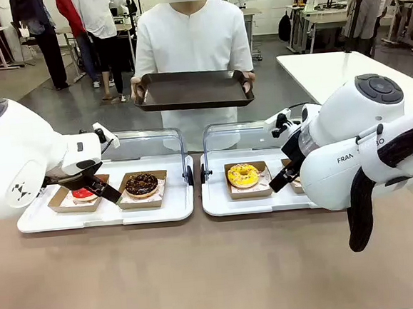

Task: Provide the desired donut to the person.
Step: Pick up and lift the Paper togo box containing the Donut pointed at by the person.

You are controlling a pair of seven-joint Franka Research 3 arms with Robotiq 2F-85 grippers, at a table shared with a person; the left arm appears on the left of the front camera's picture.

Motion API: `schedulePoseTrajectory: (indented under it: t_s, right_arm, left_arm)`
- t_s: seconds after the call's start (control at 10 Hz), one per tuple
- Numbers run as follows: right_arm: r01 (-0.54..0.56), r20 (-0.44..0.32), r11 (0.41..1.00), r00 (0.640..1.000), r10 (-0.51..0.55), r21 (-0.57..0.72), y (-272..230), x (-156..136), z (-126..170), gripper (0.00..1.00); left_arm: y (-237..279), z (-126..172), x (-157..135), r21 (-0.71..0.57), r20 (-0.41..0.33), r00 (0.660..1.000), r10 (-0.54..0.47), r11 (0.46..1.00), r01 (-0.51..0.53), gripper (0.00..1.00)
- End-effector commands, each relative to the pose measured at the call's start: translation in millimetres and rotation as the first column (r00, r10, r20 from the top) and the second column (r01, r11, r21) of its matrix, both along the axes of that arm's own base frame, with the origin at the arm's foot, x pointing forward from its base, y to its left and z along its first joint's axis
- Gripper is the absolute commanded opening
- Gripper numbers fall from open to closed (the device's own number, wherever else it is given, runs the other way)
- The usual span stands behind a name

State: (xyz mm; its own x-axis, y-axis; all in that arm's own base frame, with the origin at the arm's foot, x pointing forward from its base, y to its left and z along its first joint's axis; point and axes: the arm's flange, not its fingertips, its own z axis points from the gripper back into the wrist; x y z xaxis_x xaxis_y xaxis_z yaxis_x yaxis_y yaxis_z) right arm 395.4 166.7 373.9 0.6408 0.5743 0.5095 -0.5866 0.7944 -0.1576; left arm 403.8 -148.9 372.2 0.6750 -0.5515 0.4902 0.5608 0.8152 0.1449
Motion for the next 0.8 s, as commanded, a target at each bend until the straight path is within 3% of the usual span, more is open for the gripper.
schedulePoseTrajectory:
  t_s: [0.0,0.7]
  right_arm:
    - [0.0,0.0,1.0,1.0,0.0,0.0,0.0,0.0,0.0,1.0]
    - [0.0,0.0,1.0,1.0,0.0,0.0,0.0,0.0,0.0,1.0]
  left_arm:
    - [0.0,-0.1,-0.1,0.0,0.0,1.0,0.0,1.0,0.0,1.0]
    - [0.0,-0.1,-0.1,0.0,0.0,1.0,0.0,1.0,0.0,1.0]
